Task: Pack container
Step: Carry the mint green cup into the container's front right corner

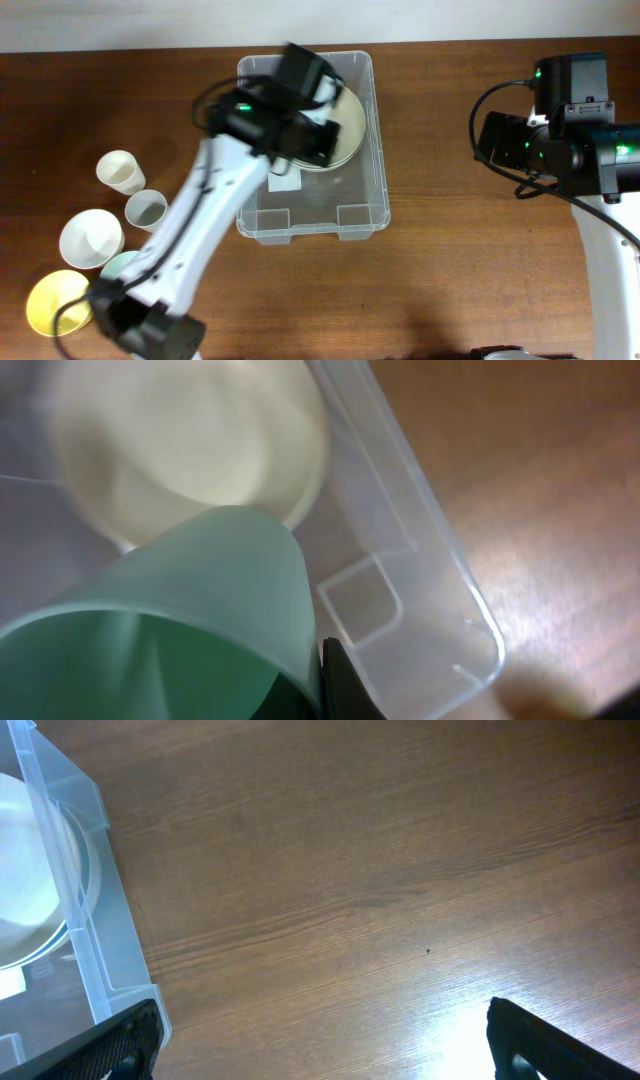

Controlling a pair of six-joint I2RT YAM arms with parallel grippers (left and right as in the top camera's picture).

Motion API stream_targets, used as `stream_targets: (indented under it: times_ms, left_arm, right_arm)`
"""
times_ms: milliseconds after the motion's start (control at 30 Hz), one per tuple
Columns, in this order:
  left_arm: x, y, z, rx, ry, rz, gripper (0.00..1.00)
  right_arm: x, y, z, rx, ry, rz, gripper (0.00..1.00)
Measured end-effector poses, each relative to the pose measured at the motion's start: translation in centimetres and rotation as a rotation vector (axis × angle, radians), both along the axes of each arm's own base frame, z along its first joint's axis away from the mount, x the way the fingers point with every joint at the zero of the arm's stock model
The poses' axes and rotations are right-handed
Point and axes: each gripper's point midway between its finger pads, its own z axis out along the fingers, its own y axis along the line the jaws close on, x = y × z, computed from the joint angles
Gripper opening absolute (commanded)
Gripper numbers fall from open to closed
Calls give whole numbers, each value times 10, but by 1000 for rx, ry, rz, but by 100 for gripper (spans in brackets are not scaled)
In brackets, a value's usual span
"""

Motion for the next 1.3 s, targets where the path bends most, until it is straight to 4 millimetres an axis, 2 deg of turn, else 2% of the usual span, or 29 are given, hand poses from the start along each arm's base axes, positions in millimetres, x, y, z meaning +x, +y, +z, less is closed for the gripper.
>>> stream_targets:
  times_ms: [167,300,400,600,700,767,800,1133,1233,1300]
  left_arm:
    - [-23,-40,-52,70,134,-75,0]
    - [-40,-59,-84,116,218,-91,0]
    - [-44,-66,-102,133,265,-65,0]
    - [-45,-68,-137,166,348,-8,0]
    - [-45,-68,-145,174,369,0,4]
    - [-46,-68,-147,175,375,2,40]
    - [-45,-69,-147,170,375,4,48]
    - [-46,-64,-146,186,380,15,52]
    - [-38,-51,-133,231,352,45,57]
    - [-27,-38,-117,250,311,78,60]
  right_arm:
    - [0,0,0,0,1,1,99]
    - [0,0,0,0,0,0,99]
    - [0,0,0,0,1,0,99]
    - [-1,0,0,0,3,1,99]
    - [-1,0,0,0,3,0,99]
    - [-1,0,0,0,3,0,99]
    - [-1,0,0,0,3,0,99]
    - [-1,0,-1,0,4,0,99]
    - [-1,0,-1,0,5,0,99]
    - [-1,0,-1,0,5,0,99]
